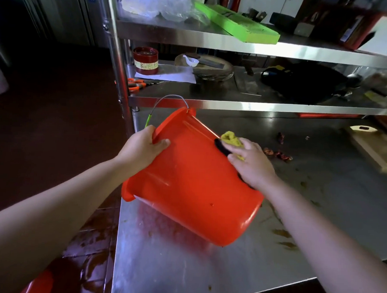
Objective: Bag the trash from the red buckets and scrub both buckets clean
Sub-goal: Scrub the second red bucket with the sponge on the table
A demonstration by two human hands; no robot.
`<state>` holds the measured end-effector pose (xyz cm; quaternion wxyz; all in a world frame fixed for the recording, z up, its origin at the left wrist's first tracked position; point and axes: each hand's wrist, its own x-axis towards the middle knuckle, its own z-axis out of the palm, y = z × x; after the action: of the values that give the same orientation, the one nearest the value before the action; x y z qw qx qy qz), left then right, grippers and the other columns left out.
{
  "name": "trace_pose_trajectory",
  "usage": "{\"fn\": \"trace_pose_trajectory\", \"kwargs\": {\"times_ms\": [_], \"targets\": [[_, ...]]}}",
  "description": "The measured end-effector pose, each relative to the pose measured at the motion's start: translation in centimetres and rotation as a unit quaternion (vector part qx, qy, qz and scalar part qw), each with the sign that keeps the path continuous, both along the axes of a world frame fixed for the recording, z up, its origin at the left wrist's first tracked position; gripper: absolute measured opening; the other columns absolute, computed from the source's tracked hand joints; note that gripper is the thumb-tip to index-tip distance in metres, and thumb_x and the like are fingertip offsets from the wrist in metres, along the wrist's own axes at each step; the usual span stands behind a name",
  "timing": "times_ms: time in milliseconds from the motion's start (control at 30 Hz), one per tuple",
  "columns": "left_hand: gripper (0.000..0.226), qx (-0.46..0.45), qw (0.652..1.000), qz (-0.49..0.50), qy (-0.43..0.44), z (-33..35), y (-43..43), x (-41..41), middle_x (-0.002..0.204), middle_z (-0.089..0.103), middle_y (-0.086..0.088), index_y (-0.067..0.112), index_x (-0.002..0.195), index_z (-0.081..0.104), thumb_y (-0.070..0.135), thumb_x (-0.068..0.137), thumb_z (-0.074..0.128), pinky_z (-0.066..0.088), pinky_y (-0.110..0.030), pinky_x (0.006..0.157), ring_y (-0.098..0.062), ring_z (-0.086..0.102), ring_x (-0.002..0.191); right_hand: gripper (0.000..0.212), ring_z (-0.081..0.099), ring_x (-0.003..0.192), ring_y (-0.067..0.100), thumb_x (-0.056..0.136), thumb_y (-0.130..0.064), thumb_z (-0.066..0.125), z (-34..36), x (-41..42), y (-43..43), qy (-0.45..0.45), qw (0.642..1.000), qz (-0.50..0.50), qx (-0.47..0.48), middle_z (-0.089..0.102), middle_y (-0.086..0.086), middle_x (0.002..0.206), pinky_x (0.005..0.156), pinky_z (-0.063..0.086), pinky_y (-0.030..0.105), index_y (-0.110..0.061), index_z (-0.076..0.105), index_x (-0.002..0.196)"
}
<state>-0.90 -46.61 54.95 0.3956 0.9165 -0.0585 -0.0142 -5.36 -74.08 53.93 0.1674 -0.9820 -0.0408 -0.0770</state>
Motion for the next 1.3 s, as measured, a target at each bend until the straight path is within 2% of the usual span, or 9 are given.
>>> {"fn": "trace_pose_trajectory", "kwargs": {"times_ms": [67, 167, 400, 500, 633, 767, 900, 1100, 1300], "targets": [[0.03, 0.014, 1.0, 0.001, -0.004, 0.3, -0.5, 0.3, 0.088, 0.064, -0.004, 0.013, 0.099, 0.053, 0.042, 0.089, 0.056, 0.055, -0.044, 0.074, -0.022, 0.064, 0.077, 0.035, 0.03, 0.137, 0.021, 0.098, -0.037, 0.042, -0.3, 0.6, -2.4, 0.05, 0.995, -0.06, 0.058, 0.035, -0.005, 0.15, 0.107, 0.029, 0.033, -0.051, 0.046, 0.13], [0.032, 0.047, 0.999, 0.007, -0.02, 0.5, -1.1, 0.6, 0.086, 0.063, -0.005, 0.012, 0.096, 0.051, 0.044, 0.089, 0.054, 0.055, -0.045, 0.072, -0.024, 0.062, 0.075, 0.036, 0.03, 0.135, 0.023, 0.098, -0.036, 0.042, -0.7, -1.5, -1.2, 0.003, 0.998, -0.065, -0.006, 0.04, 0.0, 0.147, 0.108, 0.03, 0.04, -0.048, 0.047, 0.131], [0.036, 0.047, 0.999, 0.0, -0.024, 0.7, -1.0, 0.3, 0.083, 0.061, -0.006, 0.009, 0.093, 0.051, 0.044, 0.088, 0.057, 0.052, -0.044, 0.072, -0.026, 0.061, 0.076, 0.04, 0.04, 0.131, 0.029, 0.08, -0.025, 0.06, -4.8, -9.7, 3.4, -0.144, 0.933, 0.235, -0.23, 0.048, -0.003, 0.141, 0.095, 0.034, 0.045, -0.044, 0.063, 0.115], [0.034, 0.042, 0.999, 0.0, -0.02, 0.7, -1.0, 0.1, 0.082, 0.061, -0.004, 0.011, 0.093, 0.052, 0.044, 0.088, 0.058, 0.053, -0.043, 0.073, -0.024, 0.061, 0.076, 0.035, 0.042, 0.13, 0.027, 0.083, -0.03, 0.058, -4.2, -8.6, 1.4, -0.132, 0.942, 0.24, -0.196, 0.048, -0.005, 0.141, 0.095, 0.036, 0.043, -0.045, 0.064, 0.114], [0.033, 0.03, 0.999, -0.002, -0.014, 0.8, -1.3, 0.1, 0.085, 0.063, -0.004, 0.012, 0.098, 0.052, 0.043, 0.089, 0.056, 0.054, -0.045, 0.074, -0.023, 0.063, 0.075, 0.032, 0.035, 0.131, 0.022, 0.091, -0.037, 0.05, -1.5, -5.2, -1.9, -0.08, 0.997, -0.004, -0.017, 0.046, -0.001, 0.142, 0.108, 0.031, 0.037, -0.047, 0.056, 0.121], [0.035, 0.025, 0.999, 0.004, -0.024, 0.7, -1.6, 0.3, 0.087, 0.065, -0.006, 0.013, 0.1, 0.054, 0.045, 0.088, 0.055, 0.055, -0.048, 0.074, -0.025, 0.064, 0.076, 0.032, 0.024, 0.137, 0.012, 0.094, -0.031, 0.053, -1.7, -4.6, -3.1, -0.056, 0.984, -0.106, 0.134, 0.04, -0.004, 0.147, 0.108, 0.022, 0.029, -0.047, 0.057, 0.121], [0.036, 0.032, 0.999, 0.014, -0.032, 0.4, -1.7, 0.4, 0.086, 0.065, -0.005, 0.014, 0.1, 0.055, 0.048, 0.087, 0.054, 0.054, -0.047, 0.076, -0.024, 0.063, 0.076, 0.033, 0.034, 0.133, 0.026, 0.089, -0.035, 0.05, -5.0, -8.8, -1.1, -0.156, 0.986, -0.064, 0.009, 0.049, 0.001, 0.14, 0.101, 0.034, 0.046, -0.04, 0.062, 0.119], [0.037, 0.003, 1.0, -0.003, 0.001, 1.2, -2.0, 0.6, 0.094, 0.065, -0.004, 0.016, 0.108, 0.055, 0.046, 0.086, 0.057, 0.054, -0.045, 0.081, -0.024, 0.064, 0.082, 0.031, 0.039, 0.131, 0.028, 0.094, -0.037, 0.047, -9.2, -12.1, -1.9, -0.238, 0.951, 0.145, -0.133, 0.046, -0.001, 0.139, 0.099, 0.034, 0.046, -0.041, 0.062, 0.121], [0.035, 0.066, 0.998, 0.004, 0.007, 2.1, -1.3, 0.7, 0.09, 0.062, -0.006, 0.013, 0.1, 0.056, 0.045, 0.086, 0.059, 0.052, -0.039, 0.075, -0.022, 0.06, 0.076, 0.032, 0.034, 0.134, 0.017, 0.098, -0.026, 0.046, -2.1, -6.0, -3.5, -0.037, 0.983, -0.075, 0.164, 0.043, -0.001, 0.143, 0.101, 0.023, 0.019, -0.029, 0.06, 0.126]]}}
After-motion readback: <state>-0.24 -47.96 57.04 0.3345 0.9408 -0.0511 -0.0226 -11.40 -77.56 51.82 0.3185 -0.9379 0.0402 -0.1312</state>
